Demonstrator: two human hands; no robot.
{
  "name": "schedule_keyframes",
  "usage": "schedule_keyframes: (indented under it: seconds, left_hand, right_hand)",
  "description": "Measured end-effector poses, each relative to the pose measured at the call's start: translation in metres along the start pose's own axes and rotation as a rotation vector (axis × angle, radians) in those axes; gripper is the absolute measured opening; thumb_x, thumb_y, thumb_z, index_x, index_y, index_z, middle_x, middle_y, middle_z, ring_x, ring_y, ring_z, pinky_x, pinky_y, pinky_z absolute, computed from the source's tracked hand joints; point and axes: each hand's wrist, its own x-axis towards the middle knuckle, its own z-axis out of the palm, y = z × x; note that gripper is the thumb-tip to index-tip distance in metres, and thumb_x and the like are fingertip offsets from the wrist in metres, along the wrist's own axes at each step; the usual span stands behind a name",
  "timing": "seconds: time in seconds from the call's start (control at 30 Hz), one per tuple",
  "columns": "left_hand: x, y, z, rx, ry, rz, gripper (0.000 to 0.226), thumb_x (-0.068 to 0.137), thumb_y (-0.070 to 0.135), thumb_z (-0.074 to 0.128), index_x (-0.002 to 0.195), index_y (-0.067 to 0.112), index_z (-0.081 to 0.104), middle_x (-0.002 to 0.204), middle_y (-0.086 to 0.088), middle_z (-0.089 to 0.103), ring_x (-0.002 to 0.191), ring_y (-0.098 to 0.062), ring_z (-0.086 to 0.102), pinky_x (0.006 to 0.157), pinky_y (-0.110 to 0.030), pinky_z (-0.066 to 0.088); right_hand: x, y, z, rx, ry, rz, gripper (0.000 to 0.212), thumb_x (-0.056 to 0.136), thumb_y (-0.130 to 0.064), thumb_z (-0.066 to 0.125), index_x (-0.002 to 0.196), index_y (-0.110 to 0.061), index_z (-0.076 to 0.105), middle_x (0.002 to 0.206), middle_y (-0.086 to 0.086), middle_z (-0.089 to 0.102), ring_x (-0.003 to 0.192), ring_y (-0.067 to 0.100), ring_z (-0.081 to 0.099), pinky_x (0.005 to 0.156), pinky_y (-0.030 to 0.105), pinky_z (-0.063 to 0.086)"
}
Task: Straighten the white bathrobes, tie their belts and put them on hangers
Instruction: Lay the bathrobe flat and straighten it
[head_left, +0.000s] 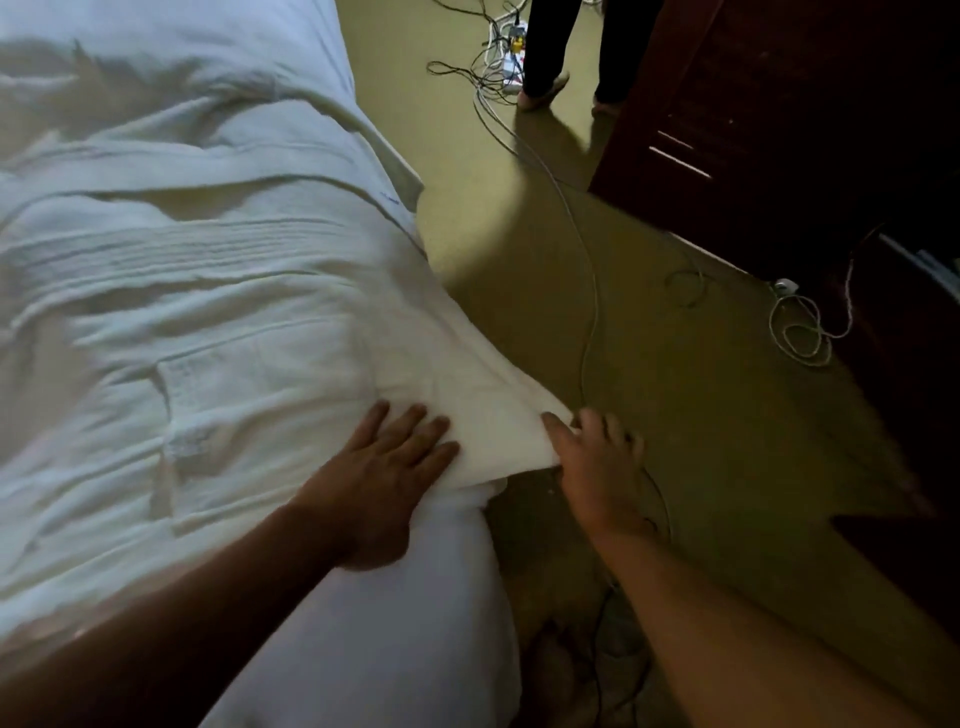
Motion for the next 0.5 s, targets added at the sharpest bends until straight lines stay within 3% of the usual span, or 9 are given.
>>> schedule_keyframes:
  seconds: [0.03, 0.1, 0.17, 0.27, 0.33, 0.5]
  left_hand:
    - [0.003, 0.003, -0.006, 0.002, -0.055, -0.02, 0.091, 0.074, 0.045, 0.018, 0.161, 0.026, 0.003, 0.168, -0.005, -0.011, 0.153, -0.028, -0.018, 0.119, -0.053, -0.018]
    - [0.014, 0.008, -0.014, 0.002, -0.08, -0.027, 0.093, 0.071, 0.061, 0.003, 0.16, 0.033, 0.009, 0.169, 0.003, -0.006, 0.153, -0.023, -0.017, 0.119, -0.057, -0.016]
    - [0.028, 0.009, -0.018, 0.006, -0.036, -0.086, 0.091, 0.076, 0.067, -0.003, 0.158, 0.037, 0.022, 0.169, 0.004, 0.008, 0.155, -0.024, -0.009, 0.119, -0.059, -0.014]
    - [0.045, -0.001, -0.021, 0.076, 0.104, -0.409, 0.08, 0.083, 0.065, 0.009, 0.156, 0.037, 0.031, 0.168, -0.004, 0.011, 0.155, -0.034, -0.004, 0.114, -0.07, -0.013]
    - [0.049, -0.005, -0.018, -0.009, 0.124, -0.61, 0.076, 0.084, 0.068, 0.024, 0.152, 0.037, 0.038, 0.167, -0.007, 0.016, 0.154, -0.038, 0.005, 0.109, -0.076, -0.009]
    - [0.056, -0.006, -0.012, -0.057, 0.126, -0.616, 0.071, 0.076, 0.069, 0.043, 0.137, 0.038, 0.059, 0.16, -0.007, 0.036, 0.149, -0.041, 0.026, 0.109, -0.078, 0.006]
  right_hand:
    - [0.002, -0.005, 0.002, 0.028, -0.079, -0.008, 0.066, 0.083, -0.017, 0.071, 0.144, -0.033, 0.052, 0.131, 0.014, 0.054, 0.116, 0.038, 0.053, 0.089, 0.053, 0.044]
    - [0.002, -0.013, 0.017, 0.111, -0.37, -0.032, 0.079, 0.094, -0.018, 0.057, 0.159, -0.04, 0.016, 0.163, 0.013, 0.019, 0.146, 0.04, 0.024, 0.11, 0.063, 0.029]
    - [0.004, -0.019, 0.022, 0.204, -0.674, -0.036, 0.087, 0.099, -0.018, 0.05, 0.158, -0.042, -0.008, 0.168, 0.007, -0.015, 0.154, 0.039, -0.006, 0.118, 0.066, 0.007]
    - [0.011, -0.021, 0.01, 0.313, -0.744, -0.066, 0.081, 0.098, -0.022, 0.05, 0.16, -0.041, 0.002, 0.169, 0.005, -0.012, 0.155, 0.037, -0.003, 0.119, 0.065, 0.002]
    - [0.017, -0.019, -0.001, 0.38, -0.737, -0.111, 0.078, 0.096, -0.02, 0.051, 0.16, -0.039, 0.011, 0.17, 0.002, -0.008, 0.155, 0.034, 0.0, 0.119, 0.065, 0.002]
    - [0.038, -0.009, -0.02, 0.517, -0.689, -0.089, 0.067, 0.092, -0.023, 0.048, 0.154, -0.041, 0.03, 0.17, -0.001, 0.005, 0.154, 0.033, 0.012, 0.123, 0.06, 0.012]
